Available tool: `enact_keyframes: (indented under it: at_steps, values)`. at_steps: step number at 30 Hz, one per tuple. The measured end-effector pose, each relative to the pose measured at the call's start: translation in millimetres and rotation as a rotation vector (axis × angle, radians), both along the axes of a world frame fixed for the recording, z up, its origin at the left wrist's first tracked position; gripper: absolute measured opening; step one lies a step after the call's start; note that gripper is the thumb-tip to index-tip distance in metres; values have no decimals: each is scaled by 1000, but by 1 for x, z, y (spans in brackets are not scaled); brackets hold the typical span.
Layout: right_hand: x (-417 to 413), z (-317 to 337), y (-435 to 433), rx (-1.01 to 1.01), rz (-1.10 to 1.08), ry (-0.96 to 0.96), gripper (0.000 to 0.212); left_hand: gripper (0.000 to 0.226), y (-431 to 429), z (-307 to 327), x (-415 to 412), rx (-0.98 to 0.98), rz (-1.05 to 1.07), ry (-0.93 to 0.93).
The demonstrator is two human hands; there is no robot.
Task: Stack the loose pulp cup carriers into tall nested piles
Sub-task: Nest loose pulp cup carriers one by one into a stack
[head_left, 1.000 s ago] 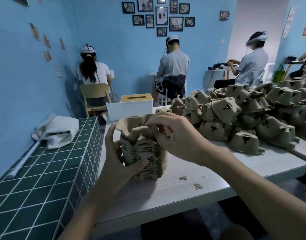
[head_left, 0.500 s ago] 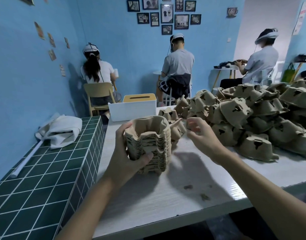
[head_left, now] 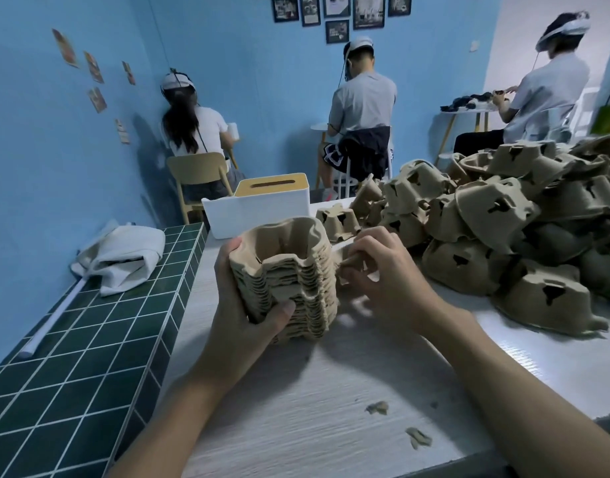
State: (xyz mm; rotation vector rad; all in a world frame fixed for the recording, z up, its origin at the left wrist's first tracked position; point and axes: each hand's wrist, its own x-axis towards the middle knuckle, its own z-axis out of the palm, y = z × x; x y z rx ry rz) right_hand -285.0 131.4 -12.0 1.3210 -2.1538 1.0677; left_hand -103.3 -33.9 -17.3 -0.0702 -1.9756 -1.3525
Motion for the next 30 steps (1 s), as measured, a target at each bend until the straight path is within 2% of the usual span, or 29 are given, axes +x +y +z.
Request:
enact_keyframes:
  at_steps: [4, 7, 10, 13, 17, 23, 28, 30]
  values:
    - [1, 3, 10, -94, -29, -106, 9, 87, 3, 2, -2, 11, 6, -4]
    - [7, 14, 18, -257, -75, -159, 6, 89, 2, 3, -2, 13, 23, -9]
    - [16, 34, 34, -411, -84, -95, 12, 87, 6, 6, -5, 8, 28, -22]
    - [25, 63, 52, -475, -68, -30, 14, 85, 19, 6, -17, -10, 20, -31]
    - [35, 89, 68, -430, -26, 57, 15, 78, 45, 8, -43, -63, -47, -28]
    - [40, 89, 83, -286, -2, 93, 18, 88, 65, 7, -60, 4, -106, 4]
    - [39, 92, 76, -234, 54, 93, 17, 106, 62, 7, -58, 75, -151, -4]
    - [43, 90, 72, -186, 79, 93, 25, 115, 60, 6, -59, 96, -160, -15]
